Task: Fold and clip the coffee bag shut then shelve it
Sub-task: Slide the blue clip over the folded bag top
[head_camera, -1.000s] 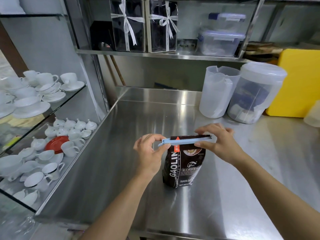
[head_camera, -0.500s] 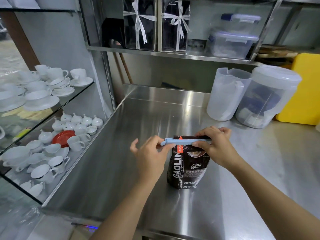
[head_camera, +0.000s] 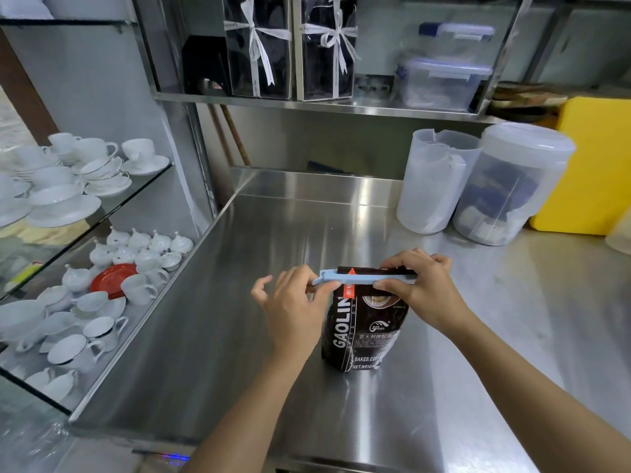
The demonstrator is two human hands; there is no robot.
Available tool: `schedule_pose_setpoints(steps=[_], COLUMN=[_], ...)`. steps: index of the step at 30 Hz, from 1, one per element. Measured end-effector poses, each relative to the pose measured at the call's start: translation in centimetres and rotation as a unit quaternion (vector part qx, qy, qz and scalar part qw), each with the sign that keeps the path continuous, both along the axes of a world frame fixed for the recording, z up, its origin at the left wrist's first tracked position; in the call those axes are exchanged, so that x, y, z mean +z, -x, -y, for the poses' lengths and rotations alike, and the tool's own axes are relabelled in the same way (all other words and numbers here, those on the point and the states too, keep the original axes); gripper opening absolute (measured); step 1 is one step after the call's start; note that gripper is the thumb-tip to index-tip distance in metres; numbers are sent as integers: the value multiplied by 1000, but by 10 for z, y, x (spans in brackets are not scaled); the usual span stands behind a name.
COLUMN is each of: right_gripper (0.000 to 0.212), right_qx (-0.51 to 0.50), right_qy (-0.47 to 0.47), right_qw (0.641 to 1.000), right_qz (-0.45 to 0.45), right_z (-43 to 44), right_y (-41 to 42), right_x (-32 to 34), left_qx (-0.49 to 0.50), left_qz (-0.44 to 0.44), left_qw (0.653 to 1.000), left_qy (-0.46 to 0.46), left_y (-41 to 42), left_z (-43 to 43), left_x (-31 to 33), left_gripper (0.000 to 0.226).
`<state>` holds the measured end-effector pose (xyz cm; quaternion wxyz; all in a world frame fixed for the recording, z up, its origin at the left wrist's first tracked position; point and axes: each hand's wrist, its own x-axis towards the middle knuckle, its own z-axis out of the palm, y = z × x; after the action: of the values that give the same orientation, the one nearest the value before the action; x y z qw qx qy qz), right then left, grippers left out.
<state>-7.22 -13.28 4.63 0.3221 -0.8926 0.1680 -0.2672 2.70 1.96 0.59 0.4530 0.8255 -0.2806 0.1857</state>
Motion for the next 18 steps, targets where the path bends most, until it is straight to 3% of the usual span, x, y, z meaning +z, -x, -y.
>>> schedule_pose_setpoints(steps=[4, 9, 13, 16, 18], right_gripper=[31, 56, 49, 26, 21], right_qx=[16, 6, -34, -71, -72], right_qy=[-52, -244, -369, -385, -373], right_qw=[998, 968, 920, 908, 913], right_qz=[0, 52, 125, 147, 146], right_z=[3, 10, 7, -3, -8], right_y=[6, 18, 26, 28, 28], right_x=[-3, -21, -56, -74, -79], left_qx=[-105, -165, -216, -250, -253], left_qz=[-86, -164, -246, -321, -332], left_qw=[990, 970, 941, 905, 900], left_qy=[44, 70, 83, 122, 124], left_y=[-6, -2, 2, 6, 10], left_z=[-4, -9, -11, -10, -9], left_x=[0, -6, -15, -21, -26], left_gripper=[24, 38, 58, 64, 68])
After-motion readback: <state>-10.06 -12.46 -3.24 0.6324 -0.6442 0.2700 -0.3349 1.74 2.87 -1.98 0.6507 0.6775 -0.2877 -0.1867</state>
